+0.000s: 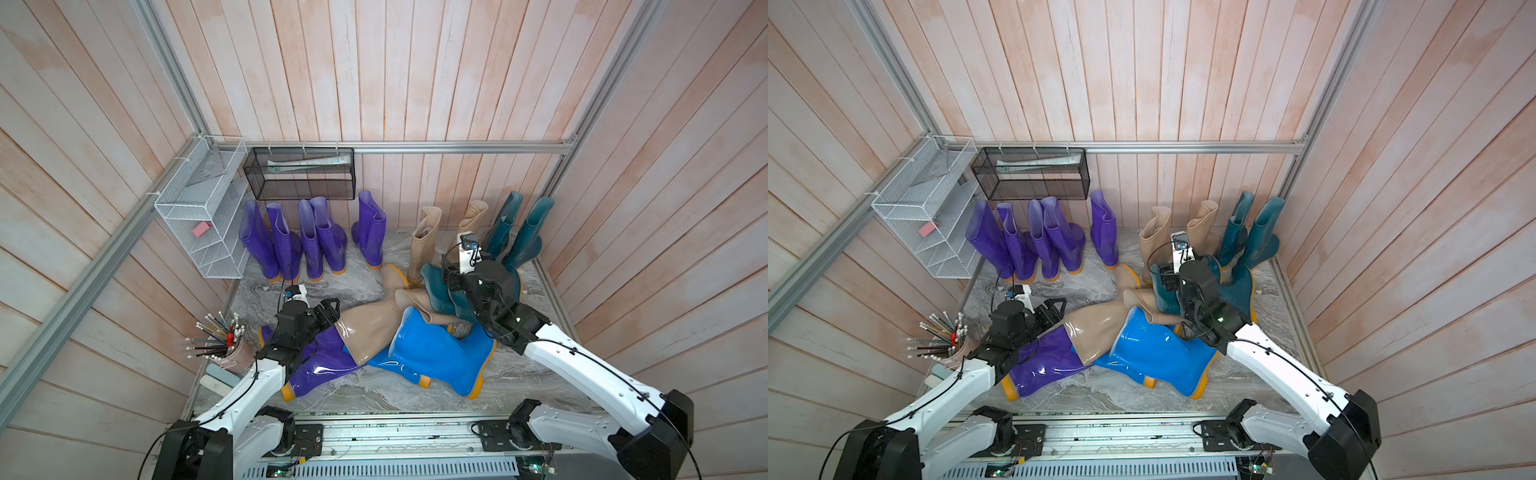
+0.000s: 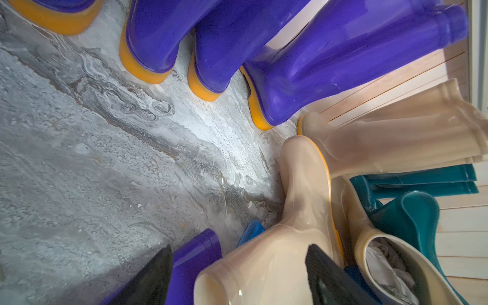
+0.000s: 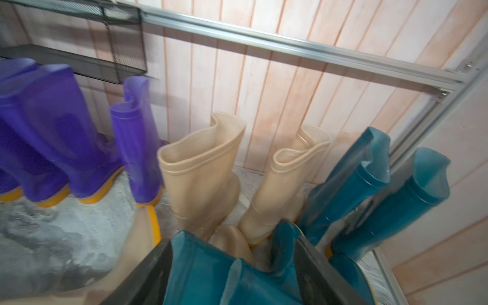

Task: Match and arrange rain boots in pairs
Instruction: Move the rain boot to the center of the board.

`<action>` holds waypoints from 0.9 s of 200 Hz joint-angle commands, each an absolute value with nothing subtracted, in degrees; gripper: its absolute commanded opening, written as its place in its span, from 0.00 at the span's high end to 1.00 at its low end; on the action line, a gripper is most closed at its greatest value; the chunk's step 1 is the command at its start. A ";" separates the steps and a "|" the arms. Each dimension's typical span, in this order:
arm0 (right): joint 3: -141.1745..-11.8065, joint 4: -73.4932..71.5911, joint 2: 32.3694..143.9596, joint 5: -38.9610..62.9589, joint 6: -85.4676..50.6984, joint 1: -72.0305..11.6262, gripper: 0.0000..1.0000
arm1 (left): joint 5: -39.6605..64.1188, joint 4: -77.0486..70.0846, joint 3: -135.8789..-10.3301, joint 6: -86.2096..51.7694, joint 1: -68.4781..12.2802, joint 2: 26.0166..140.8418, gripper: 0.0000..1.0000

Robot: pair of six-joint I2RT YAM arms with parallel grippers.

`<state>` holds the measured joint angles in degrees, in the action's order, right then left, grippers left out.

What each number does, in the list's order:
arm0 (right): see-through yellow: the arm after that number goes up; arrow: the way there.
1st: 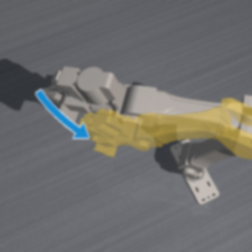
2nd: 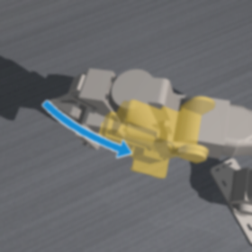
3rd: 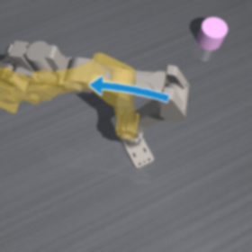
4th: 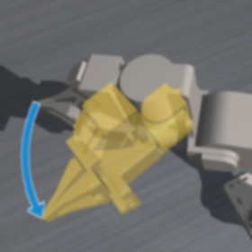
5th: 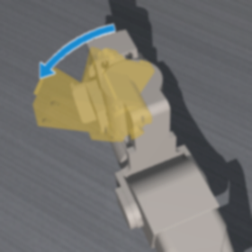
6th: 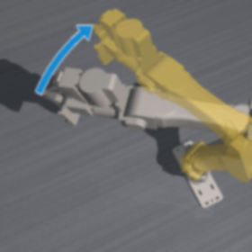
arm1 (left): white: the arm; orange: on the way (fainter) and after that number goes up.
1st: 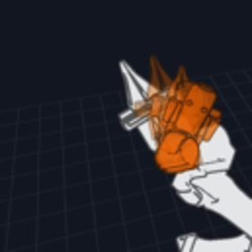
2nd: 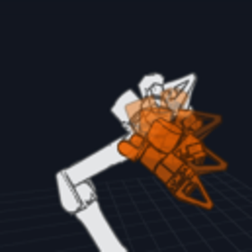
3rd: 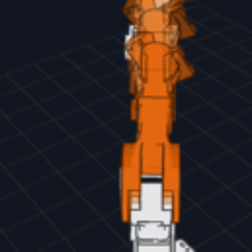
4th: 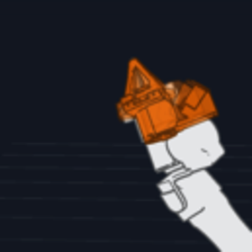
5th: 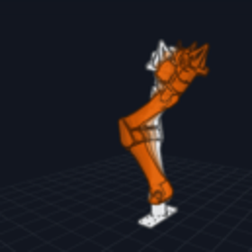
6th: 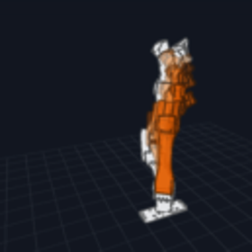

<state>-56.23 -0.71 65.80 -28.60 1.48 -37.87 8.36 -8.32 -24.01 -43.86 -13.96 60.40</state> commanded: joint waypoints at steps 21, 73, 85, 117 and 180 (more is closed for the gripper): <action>-61.82 1.64 71.17 -19.97 -0.57 -32.06 0.25 | 12.35 -10.33 -27.83 -43.90 -14.18 63.28 0.18; -67.19 0.16 77.94 -14.78 -4.22 -30.68 0.25 | 14.81 -9.46 -31.59 -43.49 -14.22 68.09 0.18; -70.40 0.90 82.02 -13.55 -6.16 -30.76 0.22 | 15.37 -8.96 -33.52 -43.04 -14.16 68.37 0.18; -74.73 -0.46 90.00 -7.88 -8.61 -31.13 0.06 | 14.86 -3.39 -42.22 -38.32 -13.77 69.47 0.17; -85.76 3.64 101.34 -7.34 -10.67 -31.38 0.02 | 19.85 -3.61 -47.64 -37.79 -7.38 70.75 0.16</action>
<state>-78.67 1.41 97.67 -8.12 -9.23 -31.03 17.04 -4.29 -46.72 -38.72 -9.78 69.67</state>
